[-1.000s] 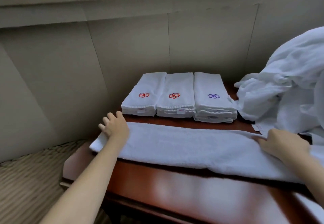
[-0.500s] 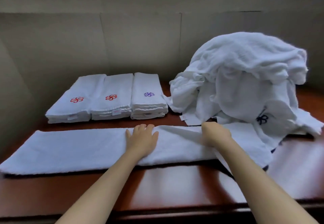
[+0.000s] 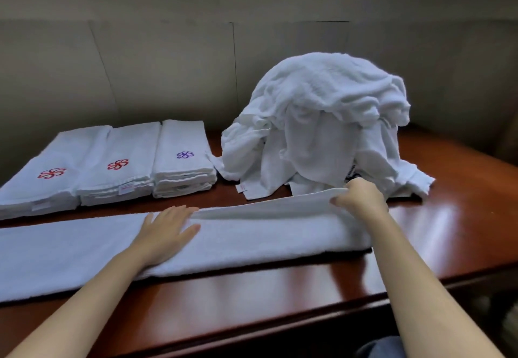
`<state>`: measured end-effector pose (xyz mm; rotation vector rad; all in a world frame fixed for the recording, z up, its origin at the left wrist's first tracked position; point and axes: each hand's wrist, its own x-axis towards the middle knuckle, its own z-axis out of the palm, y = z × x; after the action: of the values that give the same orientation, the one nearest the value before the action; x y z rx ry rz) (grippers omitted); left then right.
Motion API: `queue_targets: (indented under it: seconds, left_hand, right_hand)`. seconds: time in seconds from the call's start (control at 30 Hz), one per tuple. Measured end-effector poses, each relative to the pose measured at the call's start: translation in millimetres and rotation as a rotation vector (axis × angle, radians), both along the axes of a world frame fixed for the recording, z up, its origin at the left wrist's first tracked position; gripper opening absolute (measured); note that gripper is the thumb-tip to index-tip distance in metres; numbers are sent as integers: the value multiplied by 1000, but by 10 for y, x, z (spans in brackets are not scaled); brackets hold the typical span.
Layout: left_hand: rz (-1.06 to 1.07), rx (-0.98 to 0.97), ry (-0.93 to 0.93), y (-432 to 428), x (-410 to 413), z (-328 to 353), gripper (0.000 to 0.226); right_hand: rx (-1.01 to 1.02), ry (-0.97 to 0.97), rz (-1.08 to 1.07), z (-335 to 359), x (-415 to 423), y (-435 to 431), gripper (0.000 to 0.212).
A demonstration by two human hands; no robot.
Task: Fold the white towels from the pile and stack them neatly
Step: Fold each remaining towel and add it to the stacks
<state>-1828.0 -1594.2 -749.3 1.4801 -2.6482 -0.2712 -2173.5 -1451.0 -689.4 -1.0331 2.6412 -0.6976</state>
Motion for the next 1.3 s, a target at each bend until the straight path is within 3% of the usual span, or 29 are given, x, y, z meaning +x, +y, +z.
queue_targets:
  seconds: [0.1,0.27,0.37,0.43,0.57,0.67,0.8,0.9,1.07,1.17,1.3]
  left_hand:
    - [17,-24,65,40,-2,14,54]
    - [112,-186,114,133,60,16,50]
    - [79,-15,-62,100,146,32,55]
    - [42,65,-105,71,177,47,58]
    - [6,84,0,1,257,110,48]
    - [99,-41,-21,-147,438,208,34]
    - [257,12,-99,-345,777,247,28]
    - [303,127,-89,-455,839,268,25]
    - [267,143,-63,-556,776,309,18]
    - [232,114,10,-562,759,289,23]
    - [234,57,191,-601,783,224,11]
  right_hand:
    - [-104,44,-92,-150,-31,-13,23]
    - [26,240,-47,-369,45,-93,14]
    - [96,281,-98,-338,95,-140,32]
    - [117,425,-106,-327,212,-161,33]
    - [44,680,212,-326,670,-356,30]
    - [12,624,557,-389,1148,-602,31]
    - [25,508,750,-511,1563,-810,41]
    - [5,470,756,-534,1648,-903,46]
    - [-54,449,755,-505,1818,-1005,56]
    - [-78,450,682,-497,1872,-1028,50]
    - [-83,443,563,-470,1908,-1085,41]
